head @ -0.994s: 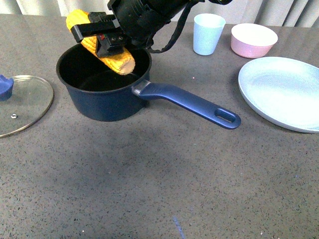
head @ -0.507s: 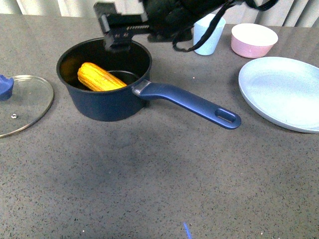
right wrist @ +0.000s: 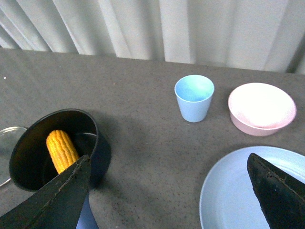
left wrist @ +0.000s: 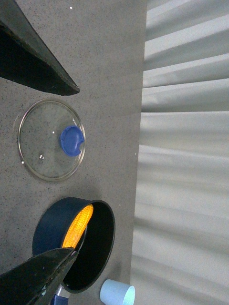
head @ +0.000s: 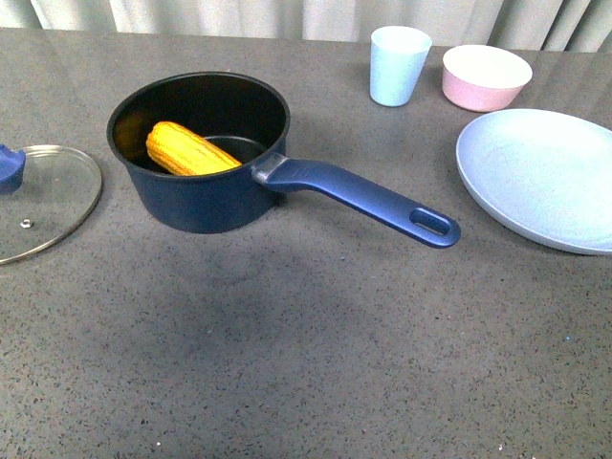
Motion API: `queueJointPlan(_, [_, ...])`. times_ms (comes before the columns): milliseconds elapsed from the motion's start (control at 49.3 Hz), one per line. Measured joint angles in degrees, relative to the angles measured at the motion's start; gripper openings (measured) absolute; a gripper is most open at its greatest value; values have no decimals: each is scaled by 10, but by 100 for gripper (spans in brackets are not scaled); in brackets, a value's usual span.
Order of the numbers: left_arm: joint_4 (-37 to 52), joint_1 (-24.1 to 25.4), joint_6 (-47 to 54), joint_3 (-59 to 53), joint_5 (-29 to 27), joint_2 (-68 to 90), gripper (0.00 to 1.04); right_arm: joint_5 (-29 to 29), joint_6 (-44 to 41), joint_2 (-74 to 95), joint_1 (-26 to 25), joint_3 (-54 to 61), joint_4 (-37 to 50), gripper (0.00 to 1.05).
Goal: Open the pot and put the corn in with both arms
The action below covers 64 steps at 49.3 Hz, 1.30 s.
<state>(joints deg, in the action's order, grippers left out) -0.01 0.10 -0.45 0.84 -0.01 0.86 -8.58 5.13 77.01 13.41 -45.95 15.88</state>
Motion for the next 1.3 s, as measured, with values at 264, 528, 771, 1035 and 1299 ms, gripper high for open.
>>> queueJointPlan(264, [0, 0, 0, 0, 0, 0, 96, 181, -42, -133, -35, 217, 235, 47])
queueJointPlan(528, [0, 0, 0, 0, 0, 0, 96, 147, -48, -217, -69, 318, 248, 2])
queueJointPlan(771, [0, 0, 0, 0, 0, 0, 96, 98, -50, -290, -107, 374, 230, 2])
queueJointPlan(1035, [0, 0, 0, 0, 0, 0, 96, 86, -49, -380, -132, 416, 181, 2])
queueJointPlan(1299, [0, 0, 0, 0, 0, 0, 96, 86, -49, -449, -133, 439, 136, 2])
